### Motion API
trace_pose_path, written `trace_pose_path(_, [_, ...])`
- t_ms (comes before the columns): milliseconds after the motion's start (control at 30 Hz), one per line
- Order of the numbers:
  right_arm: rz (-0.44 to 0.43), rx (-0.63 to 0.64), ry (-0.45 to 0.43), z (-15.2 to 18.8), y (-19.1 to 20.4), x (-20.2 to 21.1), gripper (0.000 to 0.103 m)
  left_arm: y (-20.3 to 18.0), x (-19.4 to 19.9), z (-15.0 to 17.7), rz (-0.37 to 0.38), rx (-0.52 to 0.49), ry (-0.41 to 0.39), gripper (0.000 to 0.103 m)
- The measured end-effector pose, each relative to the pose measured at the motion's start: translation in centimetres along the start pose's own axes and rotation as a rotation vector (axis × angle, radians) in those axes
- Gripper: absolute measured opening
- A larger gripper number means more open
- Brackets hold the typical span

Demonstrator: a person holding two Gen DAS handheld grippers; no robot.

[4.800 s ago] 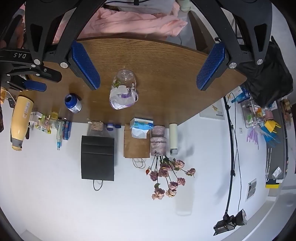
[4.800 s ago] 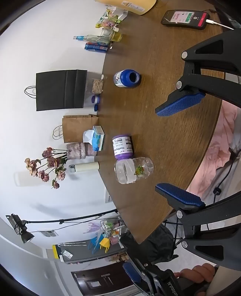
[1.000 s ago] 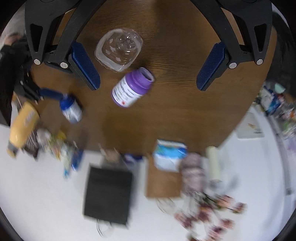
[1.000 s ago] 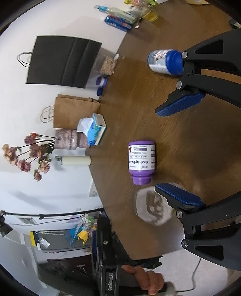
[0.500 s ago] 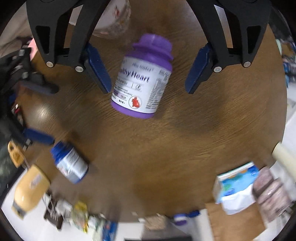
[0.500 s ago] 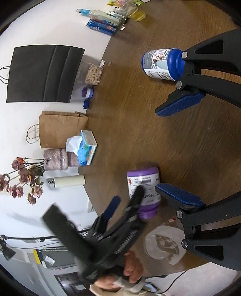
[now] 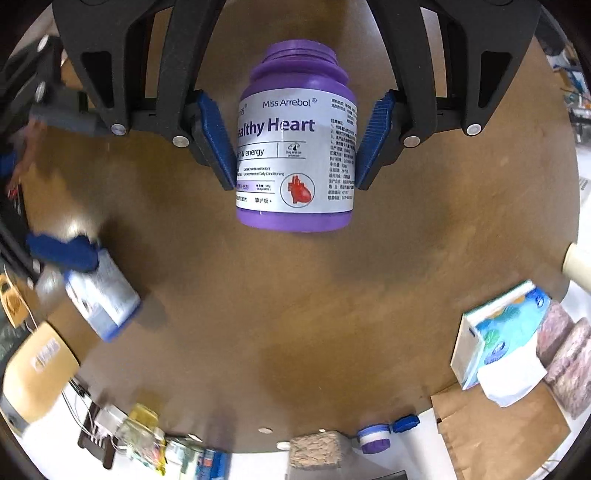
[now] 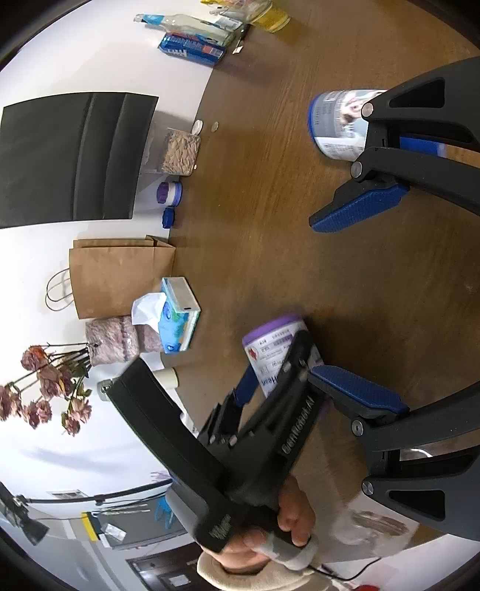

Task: Flip cup upright
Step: 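Lift the purple bottle with the left gripper and rotate it cap-down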

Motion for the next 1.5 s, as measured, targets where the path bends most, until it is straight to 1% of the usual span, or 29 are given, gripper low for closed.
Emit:
trace_pose_path(100, [-0.016, -0.025, -0.002, -0.6, -0.8, -0.9, 0.079, 0.7, -1.1, -2.1, -0.014, 0.029, -0.007, 0.060])
trace_pose_path(167, [-0.028, -0.038, 0.000, -1.0, -1.1, -1.6, 0.079, 1.3, -2.0, -3.4, -0.001, 0.088, 0.011, 0.060])
trace_pose_path(267, [-0.052, -0.058, 0.006, -1.7, -1.3, -3.0, 0.079, 2.5, -3.4, -5.1, 0.035, 0.205, 0.066, 0.060])
trace_pose_path(300, [-0.055, -0.058, 0.009, -1.9, -1.5, -3.5, 0.079, 2.7, -3.8, -5.6, 0.059, 0.234, 0.091, 0.060])
trace_pose_path(367, [-0.061, -0.065, 0.015, -2.4, -1.7, -4.5, 0.079, 2.9, -4.1, -6.1, 0.082, 0.267, 0.117, 0.060])
trace_pose_path(467, [-0.080, -0.112, 0.007, -3.3, -2.3, -5.8, 0.079, 2.8, -4.3, -6.2, 0.091, 0.280, 0.146, 0.060])
trace_pose_path(567, [-0.124, -0.172, -0.017, -4.2, -2.5, -7.0, 0.079, 2.8, -4.3, -5.9, 0.124, 0.307, 0.178, 0.060])
trace_pose_path(667, [-0.117, -0.180, -0.020, -4.8, -1.9, -8.4, 0.079, 3.5, -4.5, -5.4, 0.159, 0.362, 0.203, 0.060])
trace_pose_path(733, [-0.105, -0.164, -0.014, -5.0, -1.2, -9.4, 0.079, 4.0, -4.3, -4.9, 0.177, 0.367, 0.202, 0.060])
trace_pose_path(800, [-0.092, -0.173, -0.015, -5.2, -1.1, -10.2, 0.079, 4.9, -4.4, -4.3, 0.163, 0.393, 0.204, 0.060])
trace_pose_path(867, [-0.055, -0.184, 0.012, -4.9, -1.5, -11.2, 0.079, 5.0, -4.3, -4.0, 0.180, 0.382, 0.209, 0.060])
trace_pose_path(933, [-0.094, -0.211, 0.021, -4.7, -1.3, -12.1, 0.079, 4.8, -3.9, -4.0, 0.190, 0.384, 0.196, 0.060])
trace_pose_path(967, [-0.101, -0.213, 0.033, -4.4, -1.0, -12.5, 0.079, 4.7, -3.9, -4.0, 0.186, 0.370, 0.190, 0.060])
trace_pose_path(1000, [-0.109, -0.222, 0.028, -4.4, -1.1, -12.6, 0.079, 4.7, -3.8, -4.1, 0.188, 0.371, 0.186, 0.060])
trace_pose_path(1100, [-0.160, -0.275, 0.051, -3.7, -1.1, -13.3, 0.079, 4.4, -3.6, -4.1, 0.203, 0.366, 0.183, 0.060])
trace_pose_path(1167, [-0.159, -0.258, 0.050, -3.6, -1.0, -13.2, 0.076, 4.4, -3.4, -4.0, 0.189, 0.367, 0.174, 0.060])
trace_pose_path(1300, [-0.168, -0.237, 0.073, -3.1, -0.8, -12.1, 0.074, 3.7, -3.3, -3.9, 0.204, 0.355, 0.184, 0.063])
trace_pose_path(1400, [-0.188, -0.219, 0.084, -2.4, -0.5, -11.0, 0.070, 3.2, -3.3, -4.0, 0.202, 0.340, 0.168, 0.066])
trace_pose_path(1500, [-0.173, -0.164, 0.101, -2.1, -0.2, -9.7, 0.065, 2.8, -3.1, -4.2, 0.195, 0.317, 0.140, 0.067])
Point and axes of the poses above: each gripper's, at about its wrist camera, not at the fingertips, and x roughly against the way its jaws point, y to its left, z to its underside, the point moved 10 cm from there along -x, roughly the way its jaws point, and after that the axes turned 14 degrees about -z, right-handed, at the moved point
